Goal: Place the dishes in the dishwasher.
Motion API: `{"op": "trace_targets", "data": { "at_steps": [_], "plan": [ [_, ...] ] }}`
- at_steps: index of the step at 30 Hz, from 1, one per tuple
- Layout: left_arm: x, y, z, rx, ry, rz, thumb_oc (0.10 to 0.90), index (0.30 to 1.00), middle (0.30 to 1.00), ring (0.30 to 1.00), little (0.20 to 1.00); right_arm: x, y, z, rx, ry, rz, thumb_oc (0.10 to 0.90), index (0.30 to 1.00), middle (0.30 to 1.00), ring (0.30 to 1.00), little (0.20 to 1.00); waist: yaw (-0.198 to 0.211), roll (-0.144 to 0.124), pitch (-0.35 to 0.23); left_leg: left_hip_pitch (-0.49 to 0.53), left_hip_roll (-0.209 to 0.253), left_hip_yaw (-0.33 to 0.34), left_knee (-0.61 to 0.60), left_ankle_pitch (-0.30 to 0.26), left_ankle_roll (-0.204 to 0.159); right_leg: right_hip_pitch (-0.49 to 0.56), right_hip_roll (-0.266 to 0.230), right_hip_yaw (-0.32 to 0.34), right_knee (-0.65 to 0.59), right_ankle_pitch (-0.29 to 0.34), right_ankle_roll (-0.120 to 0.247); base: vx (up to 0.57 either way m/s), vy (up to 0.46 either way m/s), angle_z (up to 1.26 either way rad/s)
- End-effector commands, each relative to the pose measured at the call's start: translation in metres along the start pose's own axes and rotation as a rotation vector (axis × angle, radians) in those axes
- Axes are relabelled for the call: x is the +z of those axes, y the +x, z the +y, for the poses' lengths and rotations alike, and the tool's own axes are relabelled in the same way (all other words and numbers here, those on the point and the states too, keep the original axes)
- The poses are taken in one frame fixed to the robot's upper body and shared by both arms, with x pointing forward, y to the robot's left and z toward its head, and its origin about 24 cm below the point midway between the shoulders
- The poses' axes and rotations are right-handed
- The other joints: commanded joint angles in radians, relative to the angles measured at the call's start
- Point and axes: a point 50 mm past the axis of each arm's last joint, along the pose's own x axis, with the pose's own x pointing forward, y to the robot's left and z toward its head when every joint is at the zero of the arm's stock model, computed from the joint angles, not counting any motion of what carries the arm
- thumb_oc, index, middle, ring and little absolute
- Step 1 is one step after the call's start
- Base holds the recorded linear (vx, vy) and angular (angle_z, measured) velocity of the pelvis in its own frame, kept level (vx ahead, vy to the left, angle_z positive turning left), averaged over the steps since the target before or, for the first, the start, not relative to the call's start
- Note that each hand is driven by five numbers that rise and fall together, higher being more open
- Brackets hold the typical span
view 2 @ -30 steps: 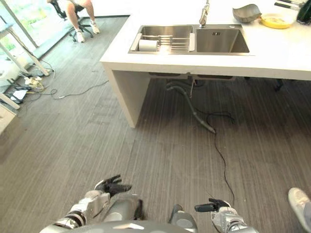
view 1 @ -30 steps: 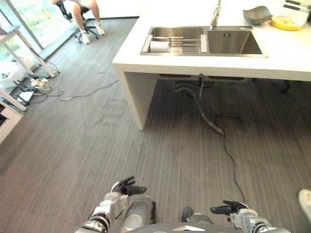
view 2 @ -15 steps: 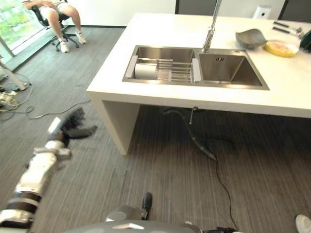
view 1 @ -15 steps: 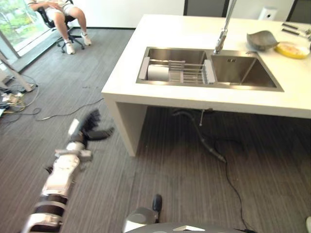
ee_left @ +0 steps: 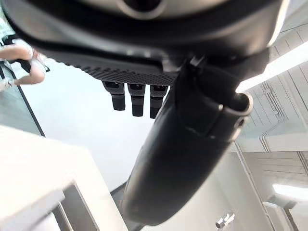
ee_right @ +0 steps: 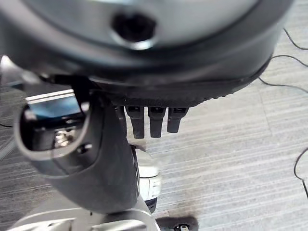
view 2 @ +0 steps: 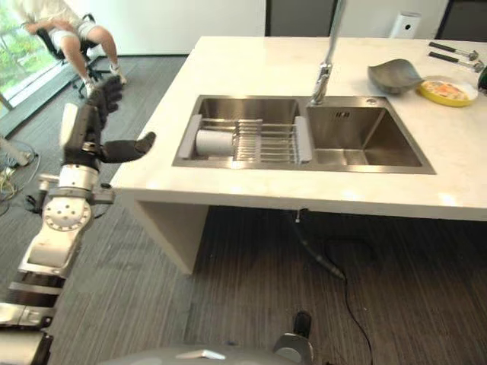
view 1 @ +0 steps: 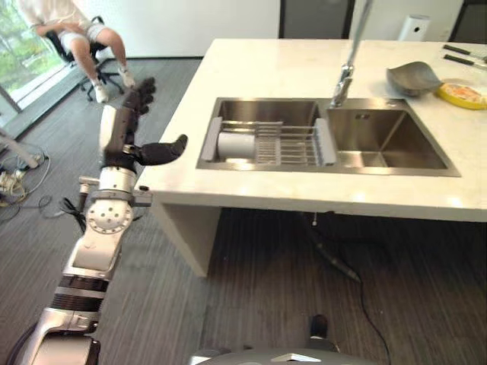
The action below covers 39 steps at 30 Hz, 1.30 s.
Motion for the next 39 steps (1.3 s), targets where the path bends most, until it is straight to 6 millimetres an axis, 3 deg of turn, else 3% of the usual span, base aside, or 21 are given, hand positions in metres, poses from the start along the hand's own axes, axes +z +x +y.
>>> {"op": "trace_targets", "data": {
  "at_steps": [1, 2, 3, 4, 7, 10, 11, 12, 13, 14, 17, 21, 24, 26, 27, 32, 39],
  "plan": [
    [0.076, 0.034, 0.003, 0.045, -0.116, -0.37, 0.8, 0.9, 0.9, 0.9, 0.9, 0.028, 0.001, 0.01, 0.053, -0.091, -0.086, 0.8, 0.9, 0.9, 0.9, 0.9, -0.028, 0.031, -0.002, -0.052, 0.113, 0.038, 0.046, -0.042, -0.076, 0.016, 0.013, 0.022, 0.1, -0.137, 0.037, 0.14, -0.213, 0.11],
    [0.073, 0.035, 0.0, 0.049, -0.144, -0.354, 0.8, 0.9, 0.9, 0.9, 0.9, 0.028, 0.0, 0.01, 0.051, -0.113, -0.089, 0.8, 0.9, 0.9, 0.9, 0.9, -0.038, 0.03, 0.002, -0.063, 0.118, 0.031, 0.101, -0.059, -0.081, 0.02, 0.027, 0.03, 0.117, -0.166, 0.019, 0.23, -0.408, 0.02],
    [0.07, 0.037, -0.005, 0.039, -0.178, -0.335, 0.8, 0.9, 0.9, 0.9, 0.9, 0.031, 0.0, 0.006, 0.039, -0.141, -0.099, 0.8, 0.9, 0.9, 0.9, 0.9, -0.053, 0.026, 0.019, -0.114, 0.114, 0.025, 0.258, -0.06, -0.1, 0.032, 0.051, 0.043, 0.141, -0.213, -0.016, 0.15, -0.314, -0.06],
    [0.069, 0.037, -0.005, 0.039, -0.178, -0.335, 0.8, 0.9, 0.9, 0.9, 0.9, 0.031, 0.0, 0.005, 0.038, -0.141, -0.099, 0.8, 0.9, 0.9, 0.9, 0.9, -0.055, 0.027, 0.018, -0.122, 0.116, 0.023, 0.271, -0.066, -0.101, 0.03, 0.052, 0.041, 0.144, -0.215, -0.017, 0.11, -0.299, -0.18],
    [0.066, 0.037, -0.013, 0.022, -0.218, -0.307, 0.8, 0.9, 0.9, 0.9, 0.9, 0.034, -0.001, -0.001, 0.017, -0.156, -0.116, 0.8, 0.9, 0.9, 0.9, 0.9, -0.056, 0.008, 0.057, -0.249, 0.118, 0.031, 0.558, 0.013, -0.128, 0.066, 0.078, 0.049, 0.147, -0.248, -0.065, 0.04, -0.247, -0.18],
    [0.061, 0.037, -0.016, 0.007, -0.202, -0.284, 0.8, 0.9, 0.9, 0.9, 0.9, 0.032, -0.002, -0.005, 0.002, -0.151, -0.113, 0.8, 0.9, 0.9, 0.9, 0.9, -0.054, 0.005, 0.064, -0.286, 0.108, 0.052, 0.574, 0.016, -0.125, 0.078, 0.088, 0.041, 0.136, -0.257, -0.074, 0.08, -0.124, -0.14],
    [0.06, 0.037, -0.017, 0.0, -0.185, -0.275, 0.8, 0.9, 0.9, 0.9, 0.9, 0.029, -0.002, -0.006, 0.002, -0.149, -0.105, 0.8, 0.9, 0.9, 0.9, 0.9, -0.042, 0.007, 0.065, -0.304, 0.079, 0.035, 0.52, -0.003, -0.121, 0.09, 0.097, 0.046, 0.124, -0.261, -0.074, 0.27, -0.153, 0.21],
    [0.057, 0.036, -0.017, -0.003, -0.139, -0.265, 0.8, 0.9, 0.9, 0.9, 0.9, 0.02, -0.002, -0.007, 0.015, -0.146, -0.087, 0.8, 0.9, 0.9, 0.9, 0.9, -0.034, 0.016, 0.056, -0.296, 0.079, 0.008, 0.36, -0.013, -0.117, 0.103, 0.112, 0.05, 0.104, -0.266, -0.063, 0.24, -0.012, 0.19],
    [0.055, 0.036, -0.017, -0.022, -0.108, -0.259, 0.8, 0.9, 0.9, 0.9, 0.9, 0.018, -0.002, -0.007, 0.014, -0.127, -0.088, 0.8, 0.9, 0.9, 0.9, 0.9, -0.039, 0.022, 0.052, -0.274, 0.103, 0.037, 0.272, -0.006, -0.108, 0.116, 0.12, 0.033, 0.099, -0.273, -0.058, 0.25, 0.025, 0.06],
    [0.048, 0.034, -0.016, -0.027, -0.082, -0.23, 0.8, 0.9, 0.9, 0.9, 0.9, 0.016, -0.002, -0.006, 0.021, -0.111, -0.088, 0.8, 0.9, 0.9, 0.9, 0.9, -0.043, 0.029, 0.047, -0.247, 0.142, 0.064, 0.203, 0.036, -0.106, 0.122, 0.121, 0.03, 0.105, -0.276, -0.056, 0.16, 0.05, -0.03],
    [0.038, 0.032, -0.009, -0.006, -0.057, -0.192, 0.8, 0.9, 0.9, 0.9, 0.9, 0.01, -0.002, -0.001, 0.039, -0.097, -0.085, 0.8, 0.9, 0.9, 0.9, 0.9, -0.045, 0.033, 0.036, -0.214, 0.136, 0.034, 0.128, 0.05, -0.109, 0.13, 0.119, 0.03, 0.102, -0.271, -0.051, 0.09, 0.049, -0.06],
    [0.019, 0.028, 0.007, 0.011, 0.062, -0.113, 0.8, 0.9, 0.9, 0.9, 0.9, -0.002, -0.002, 0.017, 0.111, -0.076, -0.078, 0.8, 0.9, 0.9, 0.9, 0.9, -0.063, 0.039, 0.007, -0.142, 0.152, 0.063, 0.014, 0.084, -0.112, 0.146, 0.126, 0.02, 0.061, -0.258, -0.04, 0.1, 0.057, -0.06],
    [0.009, 0.026, 0.028, -0.007, 0.344, -0.066, 0.8, 0.9, 0.9, 0.9, 0.9, -0.014, -0.003, 0.022, 0.142, -0.112, -0.06, 0.8, 0.9, 0.9, 0.9, 0.9, -0.069, 0.039, 0.0, -0.13, 0.157, 0.068, 0.002, 0.077, -0.114, 0.151, 0.13, 0.014, 0.022, -0.238, -0.032, 0.02, 0.043, 0.01],
    [0.009, 0.026, 0.028, -0.008, 0.346, -0.066, 0.8, 0.9, 0.9, 0.9, 0.9, -0.015, -0.003, 0.023, 0.142, -0.112, -0.059, 0.8, 0.9, 0.9, 0.9, 0.9, -0.069, 0.038, 0.0, -0.13, 0.156, 0.069, 0.002, 0.077, -0.114, 0.153, 0.13, 0.013, 0.02, -0.237, -0.032, 0.01, 0.015, 0.0],
    [0.012, 0.027, 0.039, -0.046, 0.532, -0.083, 0.8, 0.9, 0.9, 0.9, 0.9, -0.017, -0.003, 0.011, 0.117, -0.123, -0.046, 0.8, 0.9, 0.9, 0.9, 0.9, -0.068, 0.037, -0.002, -0.127, 0.154, 0.079, 0.002, 0.067, -0.114, 0.159, 0.13, 0.004, -0.013, -0.221, -0.022, 0.02, 0.031, 0.02],
    [0.015, 0.028, 0.041, -0.12, 0.627, -0.101, 0.8, 0.9, 0.9, 0.9, 0.9, -0.012, -0.004, 0.003, 0.095, -0.116, -0.062, 0.8, 0.9, 0.9, 0.9, 0.9, -0.057, 0.033, -0.008, -0.122, 0.15, 0.079, 0.002, 0.056, -0.111, 0.176, 0.128, 0.002, -0.037, -0.214, -0.016, 0.01, 0.003, 0.0],
    [0.019, 0.03, 0.02, -0.312, 0.692, -0.14, 0.8, 0.9, 0.9, 0.9, 0.9, -0.017, -0.003, -0.002, 0.077, -0.097, -0.024, 0.8, 0.9, 0.9, 0.9, 0.9, -0.053, 0.04, -0.019, -0.112, 0.138, 0.085, 0.002, 0.042, -0.103, 0.192, 0.111, -0.008, -0.039, -0.208, -0.003, 0.04, 0.031, 0.01]
  ]
}}
